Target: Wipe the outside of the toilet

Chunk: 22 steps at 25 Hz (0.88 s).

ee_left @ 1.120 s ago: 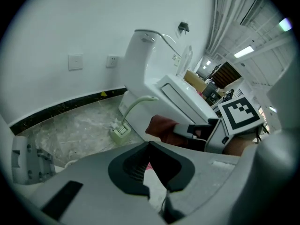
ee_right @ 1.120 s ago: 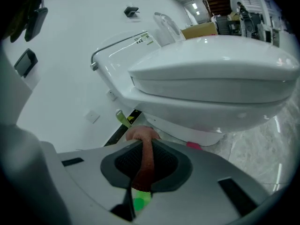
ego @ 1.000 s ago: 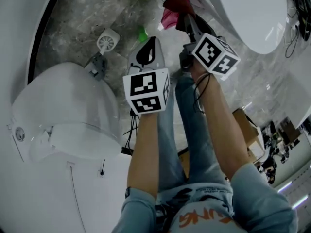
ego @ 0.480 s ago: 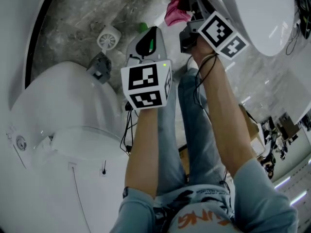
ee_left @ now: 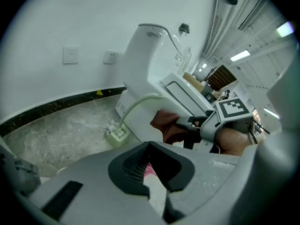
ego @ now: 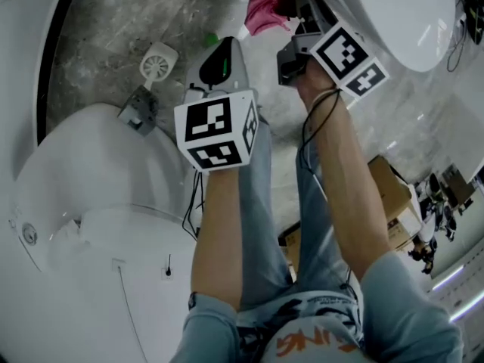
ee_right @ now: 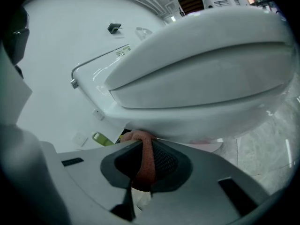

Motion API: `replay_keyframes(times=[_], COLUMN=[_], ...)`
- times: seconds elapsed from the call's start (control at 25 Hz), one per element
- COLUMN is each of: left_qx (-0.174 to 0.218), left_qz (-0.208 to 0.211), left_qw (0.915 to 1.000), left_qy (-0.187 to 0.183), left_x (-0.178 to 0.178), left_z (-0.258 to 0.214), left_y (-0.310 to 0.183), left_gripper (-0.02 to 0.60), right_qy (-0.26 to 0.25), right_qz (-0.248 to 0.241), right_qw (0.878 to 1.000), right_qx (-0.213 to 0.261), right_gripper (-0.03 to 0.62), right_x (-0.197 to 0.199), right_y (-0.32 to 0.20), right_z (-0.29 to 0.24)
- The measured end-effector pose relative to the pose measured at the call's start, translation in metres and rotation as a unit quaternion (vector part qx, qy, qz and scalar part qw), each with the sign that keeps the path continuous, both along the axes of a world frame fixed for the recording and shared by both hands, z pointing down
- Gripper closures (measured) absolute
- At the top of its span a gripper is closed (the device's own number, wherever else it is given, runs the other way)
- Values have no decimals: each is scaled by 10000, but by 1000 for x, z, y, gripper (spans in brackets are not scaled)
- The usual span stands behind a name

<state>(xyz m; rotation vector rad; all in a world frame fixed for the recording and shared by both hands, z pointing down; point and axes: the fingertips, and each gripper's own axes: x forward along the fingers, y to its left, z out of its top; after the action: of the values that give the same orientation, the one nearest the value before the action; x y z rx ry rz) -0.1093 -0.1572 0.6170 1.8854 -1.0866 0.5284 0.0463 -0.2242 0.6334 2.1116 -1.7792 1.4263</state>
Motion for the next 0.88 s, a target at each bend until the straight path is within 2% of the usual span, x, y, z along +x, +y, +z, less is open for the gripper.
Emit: replay_keyframes(times=[0.52, 0.88], left_qx=[13, 24], left_qz=[590, 814], left_qw=[9982, 9965], left_qy=[-140, -196], left_x=[80, 129], left_z=[-10, -12], left_y=[60, 90], left_gripper=[583, 583], right_qy=[-182, -254], right_qz=[71, -27], right_qw=[9996, 9994], right_qx=[206, 216], right_gripper=[549, 549], right_x=[57, 91], right_y=[55, 89], right_z=[-15, -17])
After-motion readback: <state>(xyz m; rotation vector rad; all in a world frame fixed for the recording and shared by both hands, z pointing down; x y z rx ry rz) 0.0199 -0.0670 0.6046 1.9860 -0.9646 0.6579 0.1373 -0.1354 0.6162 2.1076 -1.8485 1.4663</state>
